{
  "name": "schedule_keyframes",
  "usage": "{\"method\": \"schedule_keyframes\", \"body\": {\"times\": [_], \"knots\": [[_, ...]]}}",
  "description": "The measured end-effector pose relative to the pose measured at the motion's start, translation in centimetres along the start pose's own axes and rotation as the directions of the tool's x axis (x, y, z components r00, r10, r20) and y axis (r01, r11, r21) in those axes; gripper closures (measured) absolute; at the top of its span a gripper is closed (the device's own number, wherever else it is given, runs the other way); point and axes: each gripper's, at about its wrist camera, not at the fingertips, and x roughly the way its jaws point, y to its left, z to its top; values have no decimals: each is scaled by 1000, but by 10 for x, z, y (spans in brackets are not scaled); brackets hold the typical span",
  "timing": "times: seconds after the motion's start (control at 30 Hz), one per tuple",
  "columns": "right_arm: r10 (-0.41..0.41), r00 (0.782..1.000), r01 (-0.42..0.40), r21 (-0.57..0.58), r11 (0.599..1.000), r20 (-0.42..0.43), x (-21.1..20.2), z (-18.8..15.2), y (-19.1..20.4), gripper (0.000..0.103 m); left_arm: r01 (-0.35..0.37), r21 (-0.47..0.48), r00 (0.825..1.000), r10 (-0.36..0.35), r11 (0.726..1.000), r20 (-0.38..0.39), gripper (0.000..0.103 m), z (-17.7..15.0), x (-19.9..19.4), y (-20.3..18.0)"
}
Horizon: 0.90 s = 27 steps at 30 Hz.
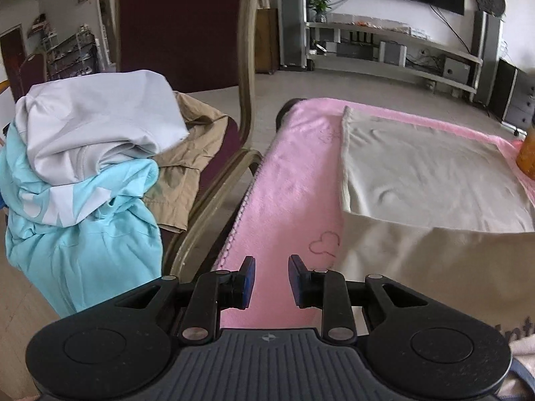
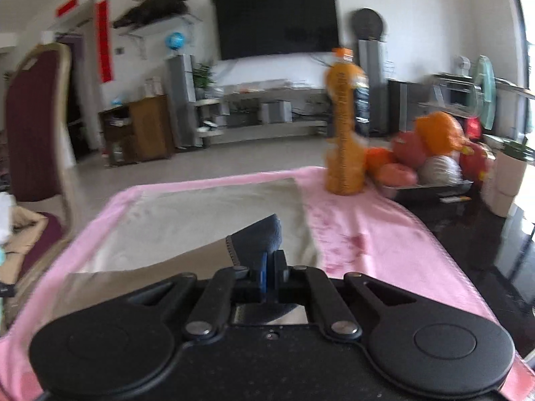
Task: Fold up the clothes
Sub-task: 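Grasp the blue cuff with the right gripper and pull it along the body, then open the right gripper to release the cuff on the body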
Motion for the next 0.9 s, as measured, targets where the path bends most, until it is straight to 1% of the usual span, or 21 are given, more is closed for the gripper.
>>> {"method": "schedule_keyframes", "body": {"times": [0.1, 0.23, 0.33, 0.37, 0.43, 0.5, 0.53, 0.57, 0.6, 0.63, 0.67, 0.7, 0.73, 0.77, 0.8, 0.83, 0.87, 0.9], "knots": [[-27, 998, 29, 45, 999, -55, 12, -1, -12, 99, 4, 22, 1000, -3, 1000, -10, 76, -4, 1, -6], [-63, 992, 67, 33, 997, -108, 24, -8, -14, 99, 2, 41, 1000, -1, 999, -16, 76, -5, 3, -8], [-95, 985, 98, 11, 995, -142, 33, -12, -13, 99, 17, 41, 999, -16, 999, -30, 76, -6, 4, -8], [-111, 976, 111, -8, 994, -189, 41, -16, -13, 99, 28, 39, 999, -26, 999, -37, 76, -7, 4, -9], [-143, 949, 135, -47, 990, -280, 57, -23, -12, 95, 55, 38, 997, -53, 998, -58, 76, -8, 6, -9], [-192, 911, 181, -65, 981, -365, 68, -30, -14, 91, 75, 26, 996, -74, 997, -56, 76, -8, 4, -7], [-204, 905, 201, -47, 979, -374, 67, -30, -16, 91, 87, 20, 995, -86, 996, -54, 77, -8, 2, -6], [-183, 917, 188, -20, 982, -354, 60, -27, -17, 90, 113, 7, 992, -112, 994, -49, 80, -7, 1, -5], [-159, 930, 171, 7, 985, -330, 53, -24, -19, 87, 139, -5, 989, -139, 990, -45, 81, -7, 0, -3], [-121, 947, 138, 35, 990, -298, 45, -20, -20, 86, 171, -14, 984, -172, 985, -44, 84, -6, -1, -3], [-68, 958, 88, 63, 994, -277, 39, -18, -20, 86, 199, -14, 979, -199, 980, -48, 86, -6, 0, -5], [-4, 961, 30, 92, 995, -277, 37, -17, -20, 86, 233, -2, 971, -232, 973, -59, 87, -7, 0, -9], [63, 954, -24, 133, 991, -294, 40, -19, -21, 86, 266, 10, 962, -265, 964, -71, 87, -8, 1, -12], [121, 938, -63, 186, 981, -324, 47, -23, -23, 86, 299, 21, 951, -296, 954, -84, 87, -9, 2, -16], [170, 920, -89, 236, 968, -352, 54, -27, -25, 86, 321, 36, 943, -316, 947, -101, 86, -10, 4, -20], [185, 903, -80, 273, 959, -387, 63, -31, -27, 86, 324, 49, 939, -316, 945, -134, 86, -12, 9, -23], [195, 889, -67, 303, 950, -415, 71, -35, -30, 86, 277, 65, 945, -260, 959, -199, 84, -17, 18, -25], [187, 885, -48, 316, 948, -426, 74, -38, -33, 93, 230, 85, 944, -201, 969, -262, 82, -22, 27, -27]]}}
